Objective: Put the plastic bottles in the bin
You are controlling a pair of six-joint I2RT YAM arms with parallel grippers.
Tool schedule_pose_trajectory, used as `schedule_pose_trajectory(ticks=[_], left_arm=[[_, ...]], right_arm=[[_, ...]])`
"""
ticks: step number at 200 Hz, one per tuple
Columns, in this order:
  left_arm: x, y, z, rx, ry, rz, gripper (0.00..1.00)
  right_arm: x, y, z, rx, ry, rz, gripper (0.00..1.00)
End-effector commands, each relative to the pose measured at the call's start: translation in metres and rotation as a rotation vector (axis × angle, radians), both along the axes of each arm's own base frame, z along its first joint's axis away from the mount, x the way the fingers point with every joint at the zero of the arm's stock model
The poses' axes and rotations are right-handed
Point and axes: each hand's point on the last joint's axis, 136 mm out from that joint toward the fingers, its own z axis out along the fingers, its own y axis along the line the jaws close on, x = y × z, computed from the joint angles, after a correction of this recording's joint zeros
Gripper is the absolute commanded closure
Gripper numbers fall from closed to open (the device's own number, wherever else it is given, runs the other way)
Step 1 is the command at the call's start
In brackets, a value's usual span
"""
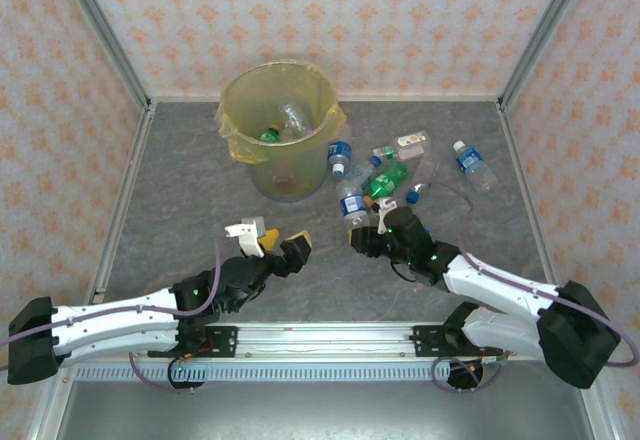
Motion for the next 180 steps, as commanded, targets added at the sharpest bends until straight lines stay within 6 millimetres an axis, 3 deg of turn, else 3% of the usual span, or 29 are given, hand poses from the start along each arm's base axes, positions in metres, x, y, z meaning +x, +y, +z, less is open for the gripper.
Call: schedule_pose_trajectory(ticks=[1, 39, 82, 134, 180], left_arm=[[0.000, -0.011, 0.036, -0.163, -0.034, -0.049, 0.04], [0.010, -0.030, 0.060, -0.253, -0.038, -0.113, 0.09], [0.016, -0.077, 0.087, -0.309, -0.030, -0.271, 0.10], [0.033, -0.120, 0.078, -0.261, 0.044, -0.336, 0.10], [0.054, -0.136, 0.064, -0.211, 0.108, -0.312, 0.09]], right_arm=[[-0.002, -0.007, 0.012, 0.005, -0.059, -0.018, 0.62], [-0.004, -0.009, 0.040, 0.067, -0.139, -0.021, 0.63], [-0.015, -0.007, 0.058, 0.099, -0.213, 0.007, 0.64], [-0.026, -0.005, 0.069, 0.133, -0.256, 0.040, 0.63], [-0.031, -0.004, 0.076, 0.167, -0.275, 0.059, 0.64]])
